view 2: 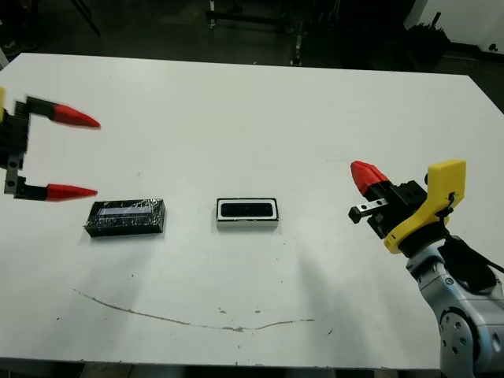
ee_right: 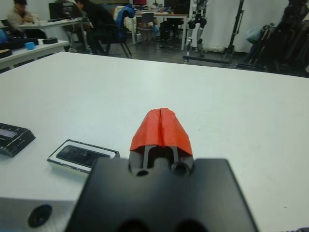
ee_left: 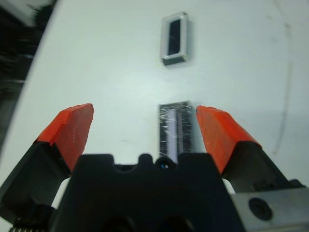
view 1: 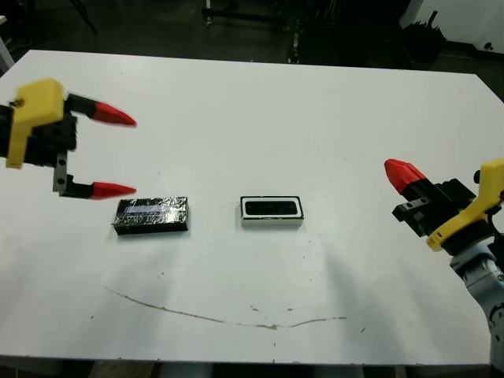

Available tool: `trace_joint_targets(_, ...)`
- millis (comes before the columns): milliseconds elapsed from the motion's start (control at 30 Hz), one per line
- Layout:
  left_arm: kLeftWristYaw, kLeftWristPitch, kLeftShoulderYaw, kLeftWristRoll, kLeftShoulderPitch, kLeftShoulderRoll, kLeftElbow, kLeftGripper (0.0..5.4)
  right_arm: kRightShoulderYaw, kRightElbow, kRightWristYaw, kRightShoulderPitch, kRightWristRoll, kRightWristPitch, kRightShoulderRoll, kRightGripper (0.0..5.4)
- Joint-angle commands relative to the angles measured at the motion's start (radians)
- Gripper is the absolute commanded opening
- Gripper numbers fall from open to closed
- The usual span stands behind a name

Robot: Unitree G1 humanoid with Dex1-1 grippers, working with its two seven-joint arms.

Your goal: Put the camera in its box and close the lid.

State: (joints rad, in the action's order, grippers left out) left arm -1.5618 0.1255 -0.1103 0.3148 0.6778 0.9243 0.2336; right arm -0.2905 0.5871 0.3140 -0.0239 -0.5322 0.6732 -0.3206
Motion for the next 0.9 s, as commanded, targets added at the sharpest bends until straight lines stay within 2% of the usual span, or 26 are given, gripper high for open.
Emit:
trace_joint_targets(33, -0.042, 0.040, -0.044, -0.005, 0.021, -0.045, 0.044, 5.40, 0.015, 0.021, -0.037, 0.012, 0.023, -0.014, 0.000, 0.02)
trace_joint_targets(200, -0.020, 0.127, -0.087, -0.033, 0.003, -0.075, 0.021, 5.40, 0.034, 0.038, -0.049, 0.025, 0.054, -0.034, -0.006, 0.02)
trace_joint_targets(367, 0.019, 0.071, -0.088, -0.060, -0.032, -0.123, 0.073, 5.40, 0.034, 0.041, -0.047, 0.034, 0.039, -0.039, -0.001, 0.02)
trace_joint_targets(500, 0.057, 0.037, -0.103, -0.110, -0.043, -0.135, 0.083, 5.40, 0.039, 0.031, -0.021, 0.045, 0.048, -0.072, -0.017, 0.02)
trace_joint_targets(900, 0.111, 0.058, -0.169, -0.244, -0.049, -0.127, 0.047, 5.40, 0.025, 0.040, -0.022, 0.065, 0.034, -0.065, -0.031, 0.02)
